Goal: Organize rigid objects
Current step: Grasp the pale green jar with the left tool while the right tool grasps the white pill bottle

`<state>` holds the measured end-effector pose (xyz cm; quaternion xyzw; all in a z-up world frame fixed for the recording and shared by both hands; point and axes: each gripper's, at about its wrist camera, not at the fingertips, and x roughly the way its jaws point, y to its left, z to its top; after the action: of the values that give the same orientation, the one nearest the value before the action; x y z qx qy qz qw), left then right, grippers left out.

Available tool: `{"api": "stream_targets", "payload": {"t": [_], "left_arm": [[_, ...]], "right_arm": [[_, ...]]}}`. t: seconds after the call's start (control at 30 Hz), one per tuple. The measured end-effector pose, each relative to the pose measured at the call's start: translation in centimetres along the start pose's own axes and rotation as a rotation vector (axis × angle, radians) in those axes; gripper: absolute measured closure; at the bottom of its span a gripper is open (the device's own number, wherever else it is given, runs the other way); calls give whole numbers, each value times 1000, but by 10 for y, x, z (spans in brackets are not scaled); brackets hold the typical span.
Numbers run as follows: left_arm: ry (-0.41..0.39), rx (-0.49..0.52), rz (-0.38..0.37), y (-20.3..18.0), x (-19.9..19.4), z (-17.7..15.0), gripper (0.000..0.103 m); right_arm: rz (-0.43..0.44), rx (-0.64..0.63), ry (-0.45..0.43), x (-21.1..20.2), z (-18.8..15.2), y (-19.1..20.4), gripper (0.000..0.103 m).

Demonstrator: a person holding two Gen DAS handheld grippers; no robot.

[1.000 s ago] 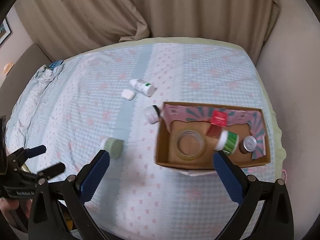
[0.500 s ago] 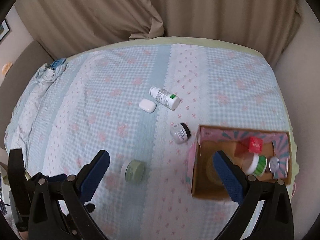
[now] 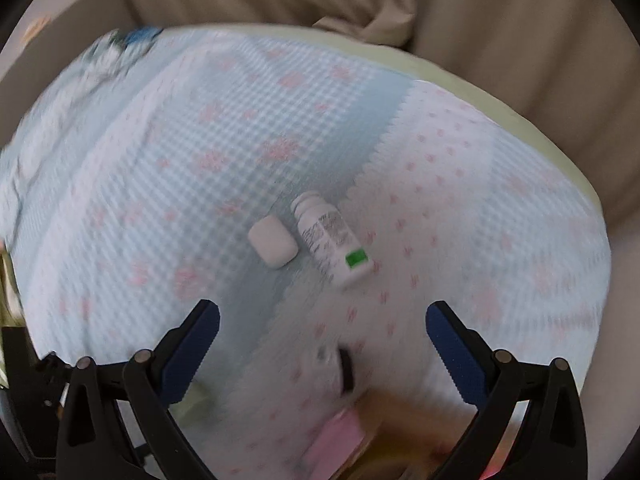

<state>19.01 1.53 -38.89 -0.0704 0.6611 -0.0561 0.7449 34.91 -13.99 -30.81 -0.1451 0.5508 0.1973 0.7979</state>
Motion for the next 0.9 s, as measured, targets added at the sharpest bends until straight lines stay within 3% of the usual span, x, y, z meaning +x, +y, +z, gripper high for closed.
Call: {"api": "stream_targets", "payload": {"t": [0.2, 0.37, 0.53, 0.63, 0.7, 0.83, 0.9], "left_arm": [[-11, -24, 8, -4, 31, -1, 12], [22, -43, 8, -10, 55, -1, 18], [28, -51, -1, -16, 67, 1, 34], [29, -43, -1, -24, 71, 2, 43], [37, -31, 10, -28, 76, 5, 56], [50, -30, 23, -38, 85, 16, 61], [52, -39, 18, -40, 87, 18, 61]], "right_arm": [[10, -218, 88, 75, 28, -2, 5], [22, -280, 182, 118, 38, -7, 7], [25, -363, 223, 144, 45, -2, 7], [38, -396, 259, 158, 48, 2, 29], [52, -409, 285, 167, 49, 4, 42], [14, -450, 295, 177, 51, 9, 56], [14, -439, 291, 176, 52, 8, 56]]}}
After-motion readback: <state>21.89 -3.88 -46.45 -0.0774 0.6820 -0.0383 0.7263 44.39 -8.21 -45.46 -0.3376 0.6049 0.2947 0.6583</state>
